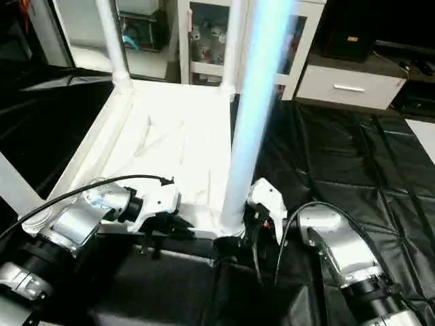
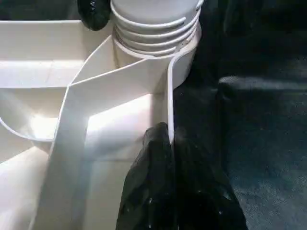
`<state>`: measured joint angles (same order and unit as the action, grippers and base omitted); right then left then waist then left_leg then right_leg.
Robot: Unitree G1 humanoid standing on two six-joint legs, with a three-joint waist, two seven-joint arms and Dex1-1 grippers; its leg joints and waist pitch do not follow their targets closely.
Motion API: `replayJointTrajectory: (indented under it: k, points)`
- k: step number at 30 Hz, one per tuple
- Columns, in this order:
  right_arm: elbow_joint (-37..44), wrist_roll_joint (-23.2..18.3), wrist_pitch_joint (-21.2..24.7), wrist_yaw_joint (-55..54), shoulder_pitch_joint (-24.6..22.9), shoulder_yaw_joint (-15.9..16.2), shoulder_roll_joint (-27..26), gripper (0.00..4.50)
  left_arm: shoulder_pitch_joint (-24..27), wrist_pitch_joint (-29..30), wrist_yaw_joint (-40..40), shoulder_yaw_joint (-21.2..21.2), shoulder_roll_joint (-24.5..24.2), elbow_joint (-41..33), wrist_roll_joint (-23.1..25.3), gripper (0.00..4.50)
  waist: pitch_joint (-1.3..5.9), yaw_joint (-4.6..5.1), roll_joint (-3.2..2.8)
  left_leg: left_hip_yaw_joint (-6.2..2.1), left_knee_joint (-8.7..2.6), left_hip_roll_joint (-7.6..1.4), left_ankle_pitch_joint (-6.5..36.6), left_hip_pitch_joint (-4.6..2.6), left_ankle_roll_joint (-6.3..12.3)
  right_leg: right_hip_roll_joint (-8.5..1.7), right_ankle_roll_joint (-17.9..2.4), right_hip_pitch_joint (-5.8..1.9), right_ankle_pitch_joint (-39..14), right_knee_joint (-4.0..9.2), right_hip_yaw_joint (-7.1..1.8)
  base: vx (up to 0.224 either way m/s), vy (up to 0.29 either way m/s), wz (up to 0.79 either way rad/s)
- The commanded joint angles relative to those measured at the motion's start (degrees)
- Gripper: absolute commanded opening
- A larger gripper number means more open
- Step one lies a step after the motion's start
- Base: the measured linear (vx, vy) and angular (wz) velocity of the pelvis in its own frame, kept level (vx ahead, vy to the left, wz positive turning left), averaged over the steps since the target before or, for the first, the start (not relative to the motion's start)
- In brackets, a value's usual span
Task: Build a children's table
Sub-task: Rotate leg to tighten
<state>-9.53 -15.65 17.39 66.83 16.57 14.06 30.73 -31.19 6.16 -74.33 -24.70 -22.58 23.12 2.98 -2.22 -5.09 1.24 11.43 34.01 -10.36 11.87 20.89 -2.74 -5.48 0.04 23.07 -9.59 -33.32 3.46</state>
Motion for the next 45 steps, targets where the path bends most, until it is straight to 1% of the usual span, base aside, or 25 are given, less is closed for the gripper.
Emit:
replayJointTrajectory:
  k: [1, 4, 9, 13, 17, 23, 24, 26, 28, 29, 30, 31, 32, 33, 34, 35, 36, 37, 39, 40, 41, 42, 43, 44, 45]
  points:
    - [0.3, -0.1, 0.6, 0.9, 0.9, 0.4, 0.6, 4.17, 1.1, 0.7, -1.6, -2.9, 0.3, -0.9, 0.5, 0.0, 3.13, 0.14, 0.57, -1.07, -4.31, -3.41, 7.8, -1.09, 3.27, -3.49, -14.6, -2.43, -7.7, 2.34, -2.45, 0.0, 0.0, 0.0]
    - [0.0, -0.3, 0.9, 1.4, 1.1, 0.3, 0.7, 3.86, 1.2, 1.0, -1.6, -2.9, 0.2, -1.1, 0.6, 0.0, 3.2, 0.14, 0.72, -1.06, -4.21, -3.33, 7.1, -1.04, 3.5, -3.45, -14.6, -2.51, -7.3, 2.24, -2.43, 0.0, 0.0, 0.0]
    - [0.0, -0.3, 1.1, 2.1, 1.2, 0.6, 0.7, 3.59, 1.5, 1.7, -1.6, -3.0, -0.1, -1.7, 0.8, 0.0, 3.29, 0.09, 0.71, -1.04, -4.07, -3.32, 6.0, -1.07, 4.04, -3.42, -15.0, -2.52, -6.0, 2.03, -2.37, 0.0, 0.0, 0.0]
    - [-0.3, -0.2, 1.1, 2.5, 1.4, 0.5, 0.5, 3.16, 1.6, 2.1, -1.6, -3.1, -0.2, -1.8, 0.9, 0.0, 3.29, 0.08, 0.65, -1.04, -4.03, -3.33, 6.2, -1.08, 4.01, -3.39, -15.2, -2.51, -6.3, 2.01, -2.36, 0.0, 0.0, 0.0]
    - [-0.7, 0.1, 0.8, 2.6, 1.5, 0.6, 0.4, 2.91, 1.6, 2.4, -1.7, -3.2, -0.2, -1.9, 1.0, 0.0, 3.21, 0.07, 0.67, -1.05, -4.04, -3.31, 7.0, -1.05, 3.66, -3.42, -14.9, -2.51, -7.5, 2.13, -2.39, 0.0, 0.0, 0.0]
    - [-0.9, 0.3, 0.8, 2.6, 1.3, 0.8, 0.3, 2.77, 1.8, 3.0, -2.0, -3.5, -0.7, -2.2, 1.2, 0.0, 3.23, 0.07, 0.69, -1.06, -4.01, -3.29, 7.5, -1.08, 3.24, -3.4, -14.5, -2.47, -8.3, 2.17, -2.4, 0.0, 0.0, 0.0]
    - [-1.2, 0.8, 0.2, 1.6, 1.2, 0.7, -0.2, 2.77, 1.9, 3.2, -1.9, -3.5, -0.7, -2.2, 1.3, 0.0, 3.23, 0.04, 0.55, -1.08, -3.99, -3.26, 7.5, -1.03, 3.22, -3.43, -14.5, -2.5, -8.3, 2.17, -2.42, 0.0, 0.0, 0.0]
    - [-1.8, 1.4, -0.2, -0.2, 1.3, 0.3, -1.0, 2.77, 1.9, 3.3, -1.3, -3.5, -0.6, -1.9, 1.5, 0.0, 3.2, 0.14, 0.63, -1.08, -4.03, -3.26, 7.7, -0.99, 3.03, -3.4, -14.5, -2.44, -8.6, 2.23, -2.41, 0.0, 0.0, 0.0]
    - [-5.6, 4.3, -1.6, -9.7, 2.4, -1.4, -5.0, 2.76, 1.2, 3.2, 3.6, -3.0, 0.8, 0.7, 3.5, 0.0, 2.96, 0.32, 0.36, -1.11, -4.2, -3.14, 9.8, -1.01, 1.98, -3.39, -13.9, -2.22, -11.4, 2.68, -2.46, 0.0, 0.0, 0.0]
    - [-6.9, 4.6, -1.3, -13.1, 2.8, -2.3, -6.5, 2.75, 0.7, 3.7, 6.4, -2.2, 2.1, 2.1, 3.7, 0.0, 2.57, 0.81, 0.62, -1.33, -4.63, -3.0, 13.3, -0.78, 0.6, -3.37, -12.4, -2.26, -16.7, 3.26, -2.41, 0.0, 0.0, 0.0]
    - [-8.8, 4.9, -0.8, -18.0, 3.4, -3.8, -8.9, 2.75, -0.1, 4.4, 10.4, -0.9, 4.0, 4.1, 3.9, 0.0, 2.1, 1.11, 0.63, -1.37, -4.87, -2.89, 16.4, -0.92, -0.38, -3.25, -11.2, -1.98, -21.8, 3.78, -2.3, 0.0, 0.0, 0.0]
    - [-8.8, 4.9, -0.8, -18.0, 3.4, -3.8, -8.9, 2.75, -0.1, 4.4, 10.4, -0.9, 4.0, 4.1, 3.9, 0.0, 2.12, 1.5, 0.86, -1.76, -4.59, -2.7, 21.2, -1.88, -2.28, -3.54, -8.6, -1.51, -30.6, 4.67, -2.04, -0.07, -0.01, -0.05]
    - [-10.7, 4.3, 0.6, -23.8, 4.2, -6.0, -12.2, 2.75, -1.2, 5.5, 15.2, 0.6, 6.4, 6.5, 4.0, 0.0, 2.18, 2.14, 0.88, -2.25, -4.69, -2.6, 22.8, -1.71, -2.85, -3.68, -6.7, -1.58, -34.7, 5.06, -1.81, -0.084, 0.0, -0.08]
    - [-11.5, 4.1, 1.4, -27.5, 4.5, -7.2, -14.2, 2.75, -1.7, 6.5, 17.4, 1.2, 7.7, 7.5, 4.0, 0.0, 2.16, 2.42, 0.79, -2.42, -4.76, -2.57, 23.2, -1.56, -2.92, -3.75, -5.9, -1.63, -35.9, 5.34, -1.65, -0.084, 0.0, -0.08]
    - [-11.5, 4.1, 1.4, -27.5, 4.5, -7.2, -14.2, 2.75, -1.7, 6.5, 17.4, 1.2, 7.7, 7.5, 4.0, 0.0, 2.31, 2.77, 0.75, -2.82, -4.84, -2.52, 23.6, -1.44, -3.08, -3.77, -4.6, -1.77, -37.3, 5.6, -1.25, -0.074, 0.01, -0.13]
    - [-12.0, 3.9, 1.8, -29.5, 4.7, -7.8, -15.4, 2.75, -2.0, 7.2, 18.5, 1.4, 8.4, 8.0, 4.0, 0.0, 2.31, 2.97, 0.72, -2.95, -4.95, -2.59, 23.9, -1.38, -2.93, -3.79, -4.3, -1.89, -37.1, 5.79, -1.1, 0.0, 0.0, 0.0]
    - [-13.8, 4.2, 1.7, -36.2, 5.4, -9.7, -18.6, 2.75, -3.2, 8.7, 23.4, 2.7, 10.7, 10.2, 4.2, 0.0, 2.32, 3.32, 0.11, -3.16, -5.2, -2.7, 23.9, -1.11, -2.84, -3.76, -4.6, -2.17, -34.9, 5.71, -0.98, 0.0, 0.0, 0.0]
    - [-14.6, 4.5, 1.5, -39.1, 5.7, -10.3, -19.9, 2.74, -3.7, 9.1, 25.5, 3.1, 11.7, 11.2, 4.4, 0.0, 2.29, 3.58, -0.01, -3.08, -5.26, -2.69, 24.3, -1.11, -2.97, -3.59, -4.8, -1.96, -34.1, 5.87, -0.99, 0.0, 0.0, 0.0]
    - [-17.7, 5.7, -0.9, -49.1, 6.6, -12.8, -24.5, 2.74, -5.9, 9.6, 34.9, 5.1, 15.3, 14.9, 5.5, 0.0, 2.11, 4.18, 0.29, -3.29, -4.81, -2.09, 27.2, -1.75, -3.12, -3.36, -4.2, -1.16, -36.8, 6.61, -0.44, 0.0, 0.0, 0.0]
    - [-19.1, 6.7, -2.8, -53.8, 6.9, -13.7, -26.6, 2.74, -6.8, 9.1, 38.7, 5.8, 16.8, 16.6, 6.4, 0.0, 2.17, 4.24, 0.2, -3.49, -4.67, -1.95, 27.4, -1.99, -2.77, -3.47, -3.6, -1.25, -38.0, 7.09, -0.06, 0.0, 0.0, 0.0]
    - [-20.5, 7.3, -4.6, -57.6, 7.2, -14.2, -28.7, 2.74, -7.6, 8.2, 41.8, 5.8, 18.0, 18.1, 7.5, 0.0, 2.16, 4.15, -0.03, -3.45, -4.63, -1.97, 27.4, -2.2, -2.53, -3.59, -3.5, -1.1, -38.0, 7.31, -0.03, 0.0, 0.0, 0.0]
    - [-21.3, 8.1, -5.6, -59.5, 7.4, -14.2, -29.8, 2.74, -8.0, 7.7, 43.1, 5.7, 18.6, 19.0, 8.1, 0.0, 2.23, 4.25, -0.24, -3.58, -4.88, -2.15, 27.5, -2.2, -2.19, -3.5, -3.9, -1.28, -36.3, 7.33, 0.06, 0.0, 0.0, 0.0]
    - [-21.8, 8.5, -6.7, -60.6, 7.5, -14.1, -30.6, 2.74, -8.3, 7.1, 44.1, 5.8, 19.2, 19.6, 8.3, 0.0, 2.19, 4.18, -0.24, -3.55, -5.22, -2.24, 27.6, -2.02, -1.87, -3.37, -4.2, -1.53, -33.9, 7.24, 0.01, 0.0, 0.0, 0.0]
    - [-22.5, 9.0, -8.0, -61.8, 7.7, -13.9, -31.6, 2.74, -8.5, 6.5, 45.2, 5.9, 19.9, 20.2, 8.4, 0.0, 2.09, 4.12, -0.4, -3.38, -5.35, -2.27, 28.2, -2.13, -1.7, -3.35, -4.7, -1.21, -32.6, 7.26, -0.23, 0.0, 0.0, 0.0]
    - [-22.8, 8.5, -8.5, -61.0, 7.9, -13.6, -32.5, 2.74, -8.6, 6.2, 45.2, 5.6, 20.2, 20.4, 8.5, 0.0, 2.05, 4.12, -0.26, -3.36, -5.39, -2.25, 28.5, -2.16, -1.61, -3.3, -4.9, -1.2, -32.3, 7.18, -0.29, 0.0, 0.0, 0.0]
